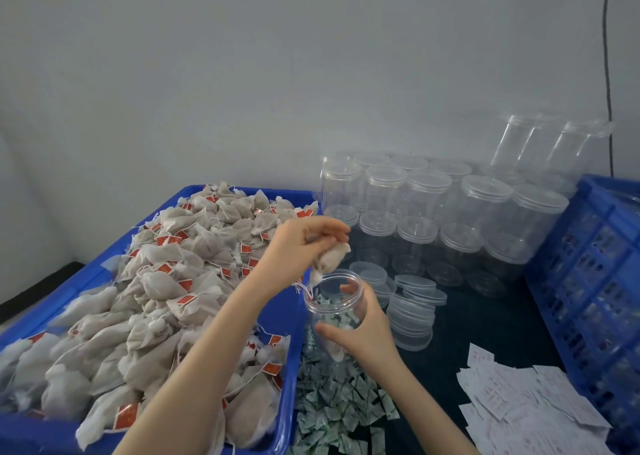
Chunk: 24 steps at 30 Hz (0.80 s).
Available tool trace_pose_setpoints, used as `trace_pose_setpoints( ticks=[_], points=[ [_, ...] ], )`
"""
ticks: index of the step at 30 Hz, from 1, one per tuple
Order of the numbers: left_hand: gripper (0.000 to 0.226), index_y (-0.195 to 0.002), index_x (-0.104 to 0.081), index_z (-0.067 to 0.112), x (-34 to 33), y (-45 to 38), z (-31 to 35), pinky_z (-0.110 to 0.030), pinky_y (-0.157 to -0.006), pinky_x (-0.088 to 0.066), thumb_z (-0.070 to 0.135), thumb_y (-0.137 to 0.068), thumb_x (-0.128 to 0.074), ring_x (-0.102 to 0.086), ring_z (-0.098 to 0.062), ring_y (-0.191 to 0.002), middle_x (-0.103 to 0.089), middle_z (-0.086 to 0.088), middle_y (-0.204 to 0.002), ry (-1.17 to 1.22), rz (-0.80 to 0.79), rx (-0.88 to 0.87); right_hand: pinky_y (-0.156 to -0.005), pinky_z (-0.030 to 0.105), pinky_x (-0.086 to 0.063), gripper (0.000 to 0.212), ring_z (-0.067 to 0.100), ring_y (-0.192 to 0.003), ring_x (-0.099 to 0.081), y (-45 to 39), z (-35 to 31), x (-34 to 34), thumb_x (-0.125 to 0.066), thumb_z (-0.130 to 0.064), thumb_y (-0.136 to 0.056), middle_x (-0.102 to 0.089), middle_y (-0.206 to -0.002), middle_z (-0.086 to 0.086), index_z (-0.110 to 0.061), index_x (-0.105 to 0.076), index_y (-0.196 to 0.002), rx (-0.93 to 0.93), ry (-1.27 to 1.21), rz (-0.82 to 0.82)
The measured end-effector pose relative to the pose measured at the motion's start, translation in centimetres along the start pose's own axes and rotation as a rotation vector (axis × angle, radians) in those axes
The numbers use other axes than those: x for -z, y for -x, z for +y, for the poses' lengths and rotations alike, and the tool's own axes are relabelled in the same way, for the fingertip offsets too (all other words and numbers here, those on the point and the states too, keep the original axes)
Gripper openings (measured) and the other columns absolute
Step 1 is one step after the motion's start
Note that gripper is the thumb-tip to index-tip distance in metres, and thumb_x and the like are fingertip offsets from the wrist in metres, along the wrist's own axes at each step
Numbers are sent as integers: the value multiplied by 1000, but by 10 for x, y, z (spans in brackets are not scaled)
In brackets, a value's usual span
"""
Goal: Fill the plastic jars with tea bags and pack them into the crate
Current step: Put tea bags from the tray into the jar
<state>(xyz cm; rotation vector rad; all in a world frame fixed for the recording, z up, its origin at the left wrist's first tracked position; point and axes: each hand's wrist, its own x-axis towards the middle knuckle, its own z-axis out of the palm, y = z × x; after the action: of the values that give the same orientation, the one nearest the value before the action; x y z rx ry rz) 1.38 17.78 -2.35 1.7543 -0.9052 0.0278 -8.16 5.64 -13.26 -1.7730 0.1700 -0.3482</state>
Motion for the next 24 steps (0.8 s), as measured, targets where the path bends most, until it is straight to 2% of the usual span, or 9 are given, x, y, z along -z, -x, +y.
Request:
trace_pose_setpoints(
  ticks=[7,10,12,14,15,17,19,21,24],
  points=[
    [42,-98,-65,32,-14,2,-8,-9,-82,-48,-7,-88,-55,-66,4,-92,-69,17,-92,-44,-182,11,-93,22,-47,87,-2,-113,-58,-2,-2,0,-83,-51,-49,-62,-121,-18,-39,-47,-127,8,-44,28],
    [37,-94,-65,35,-4,0,-10,-10,-78,-50,-1,-89,-58,-67,3,-89,-70,19,-88,-56,-221,36,-83,10,-46,81,-12,-107,-56,-1,0,2,-84,-49,-49,-60,-113,-29,-44,-47,-122,8,-24,29],
    [32,-85,-64,36,7,-2,-17,-13,-76,-53,4,-89,-60,-66,4,-81,-68,20,-82,-228,-201,83,-80,6,-45,80,-14,-107,-55,1,5,3,-91,-34,-56,-60,-113,-26,-42,-46,-122,-2,-19,27],
    [19,-85,-67,27,21,-6,-32,-18,-80,-53,10,-89,-61,-64,0,-81,-68,14,-87,-580,-221,219,-84,7,-45,82,-9,-110,-56,2,9,5,-92,-22,-63,-58,-120,-20,-36,-46,-129,-15,-21,35],
    [12,-92,-69,21,27,-5,-40,-21,-81,-51,13,-89,-62,-64,-7,-86,-69,6,-95,-780,-324,323,-86,9,-46,83,-9,-110,-56,3,10,6,-92,-20,-64,-58,-122,-18,-33,-45,-131,-22,-24,39],
    [26,-112,-67,15,29,0,-52,-24,-78,-49,24,-88,-64,-63,-16,-95,-68,-2,-110,-1046,-683,533,-88,11,-47,82,-11,-108,-56,3,12,7,-92,-19,-64,-59,-121,-18,-33,-46,-130,-16,-26,50],
    [44,-123,-62,15,20,8,-58,-24,-74,-51,32,-84,-71,-63,-15,-90,-66,-1,-114,-1021,-1002,709,-88,10,-46,80,-12,-107,-56,3,14,8,-92,-17,-64,-61,-116,-21,-34,-47,-129,-10,-17,56],
    [46,-123,-59,11,7,12,-59,-27,-80,-55,26,-82,-73,-64,-15,-90,-66,-3,-112,-924,-1119,841,-83,5,-45,77,-15,-106,-56,4,15,7,-91,-15,-65,-62,-111,-31,-37,-47,-125,2,-16,53],
    [38,-123,-59,9,-7,14,-62,-31,-90,-53,16,-86,-68,-65,-18,-96,-66,-7,-118,-954,-1135,856,-79,2,-44,75,-17,-104,-56,7,14,7,-91,-15,-65,-58,-108,-41,-38,-47,-122,10,-21,49]
  ],
)
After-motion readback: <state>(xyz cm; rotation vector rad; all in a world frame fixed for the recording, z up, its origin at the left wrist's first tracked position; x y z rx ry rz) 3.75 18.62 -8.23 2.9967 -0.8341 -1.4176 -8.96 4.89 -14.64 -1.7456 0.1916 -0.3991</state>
